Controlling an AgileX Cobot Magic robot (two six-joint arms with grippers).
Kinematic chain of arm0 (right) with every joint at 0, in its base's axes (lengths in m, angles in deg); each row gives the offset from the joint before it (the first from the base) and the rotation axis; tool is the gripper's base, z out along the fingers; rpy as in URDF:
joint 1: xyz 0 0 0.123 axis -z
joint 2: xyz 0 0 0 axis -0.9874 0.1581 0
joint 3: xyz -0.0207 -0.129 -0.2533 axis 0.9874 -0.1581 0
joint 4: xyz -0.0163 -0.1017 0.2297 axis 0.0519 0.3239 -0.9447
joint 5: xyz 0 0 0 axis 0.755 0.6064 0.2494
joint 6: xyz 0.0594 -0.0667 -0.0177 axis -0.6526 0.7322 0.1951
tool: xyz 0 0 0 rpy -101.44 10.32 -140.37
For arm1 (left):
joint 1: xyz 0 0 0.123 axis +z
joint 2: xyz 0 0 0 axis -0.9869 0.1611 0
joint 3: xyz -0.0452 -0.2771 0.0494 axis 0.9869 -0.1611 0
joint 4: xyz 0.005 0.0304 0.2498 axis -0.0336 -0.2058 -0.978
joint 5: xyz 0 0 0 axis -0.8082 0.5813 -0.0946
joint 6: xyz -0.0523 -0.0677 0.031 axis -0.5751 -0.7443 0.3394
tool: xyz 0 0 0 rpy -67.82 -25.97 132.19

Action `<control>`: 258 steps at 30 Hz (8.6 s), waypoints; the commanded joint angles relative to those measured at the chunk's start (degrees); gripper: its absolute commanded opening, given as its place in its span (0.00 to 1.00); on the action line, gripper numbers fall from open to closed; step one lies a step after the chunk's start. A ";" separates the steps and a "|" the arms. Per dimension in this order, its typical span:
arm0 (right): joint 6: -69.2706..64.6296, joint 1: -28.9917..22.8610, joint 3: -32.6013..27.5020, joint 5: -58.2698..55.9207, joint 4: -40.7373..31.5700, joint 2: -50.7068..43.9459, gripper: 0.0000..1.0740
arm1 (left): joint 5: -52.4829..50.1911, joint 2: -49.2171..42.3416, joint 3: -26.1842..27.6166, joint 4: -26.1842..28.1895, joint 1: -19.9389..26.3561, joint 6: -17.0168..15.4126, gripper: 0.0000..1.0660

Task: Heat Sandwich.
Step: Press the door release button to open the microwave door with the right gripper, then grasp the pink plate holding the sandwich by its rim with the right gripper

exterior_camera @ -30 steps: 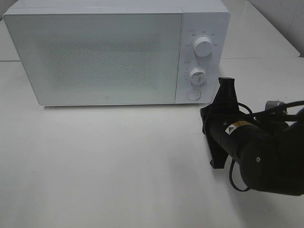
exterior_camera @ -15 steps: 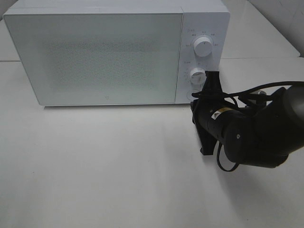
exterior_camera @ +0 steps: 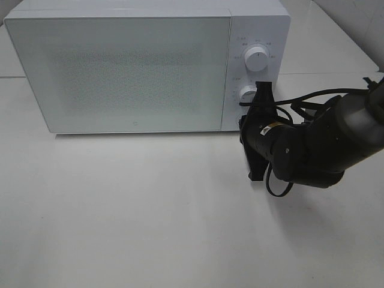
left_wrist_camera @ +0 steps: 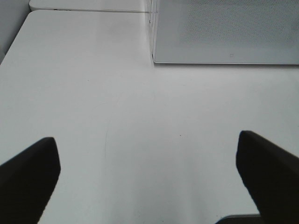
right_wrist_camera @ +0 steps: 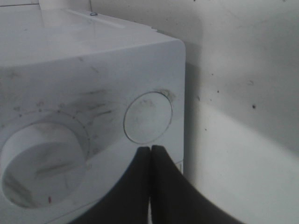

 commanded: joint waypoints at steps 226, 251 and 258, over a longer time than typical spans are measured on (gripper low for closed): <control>140.26 4.18 22.69 -92.70 41.02 -20.68 0.91 | -0.06 -0.46 -0.06 -0.11 0.06 0.00 0.92; 145.65 -2.46 23.03 -79.13 46.75 -20.34 0.86 | -0.06 -0.46 -0.06 -0.11 0.06 0.00 0.92; 146.22 -2.46 25.15 -77.46 46.24 -17.76 0.84 | -0.06 -0.46 -0.06 -0.11 0.06 0.00 0.92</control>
